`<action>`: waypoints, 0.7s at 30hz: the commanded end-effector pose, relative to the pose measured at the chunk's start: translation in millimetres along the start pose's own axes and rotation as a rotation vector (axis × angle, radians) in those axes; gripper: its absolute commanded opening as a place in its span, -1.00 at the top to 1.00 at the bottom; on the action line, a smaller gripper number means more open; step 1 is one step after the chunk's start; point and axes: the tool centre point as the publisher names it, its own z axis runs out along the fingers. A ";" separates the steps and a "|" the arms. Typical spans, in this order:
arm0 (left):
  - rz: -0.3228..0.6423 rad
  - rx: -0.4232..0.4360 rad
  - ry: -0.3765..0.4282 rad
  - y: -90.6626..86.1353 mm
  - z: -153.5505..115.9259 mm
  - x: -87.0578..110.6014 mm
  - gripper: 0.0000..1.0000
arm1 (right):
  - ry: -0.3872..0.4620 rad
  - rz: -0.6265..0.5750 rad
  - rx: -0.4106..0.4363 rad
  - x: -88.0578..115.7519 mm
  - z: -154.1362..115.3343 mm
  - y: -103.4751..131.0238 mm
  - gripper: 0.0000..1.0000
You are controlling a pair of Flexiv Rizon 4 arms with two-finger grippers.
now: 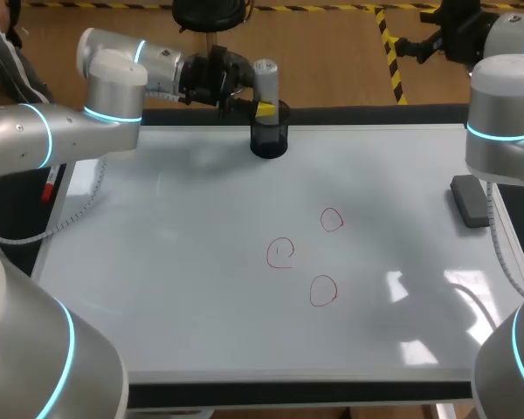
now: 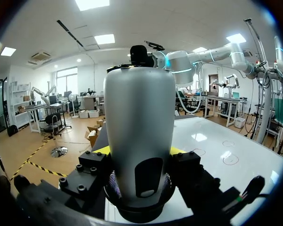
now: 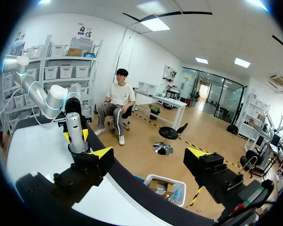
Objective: Pick up the inspection probe, press it on each red-marked spot on the whiteboard one by one, put down the probe, pick up the eraser, and wipe off all the red marks.
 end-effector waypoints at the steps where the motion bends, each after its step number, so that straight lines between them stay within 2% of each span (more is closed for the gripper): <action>1: 0.010 -0.011 0.008 -9.6 3.5 1.3 1.00 | 0.000 0.000 0.000 -0.2 0.1 -0.1 -1.00; 9: 0.034 -0.003 0.025 -20.8 8.7 2.3 1.00 | 0.000 0.000 0.000 -0.2 0.1 -0.1 -1.00; 21: 0.055 -0.017 0.024 -31.5 0.7 4.9 1.00 | 0.000 0.000 0.000 -0.2 0.1 -0.1 -1.00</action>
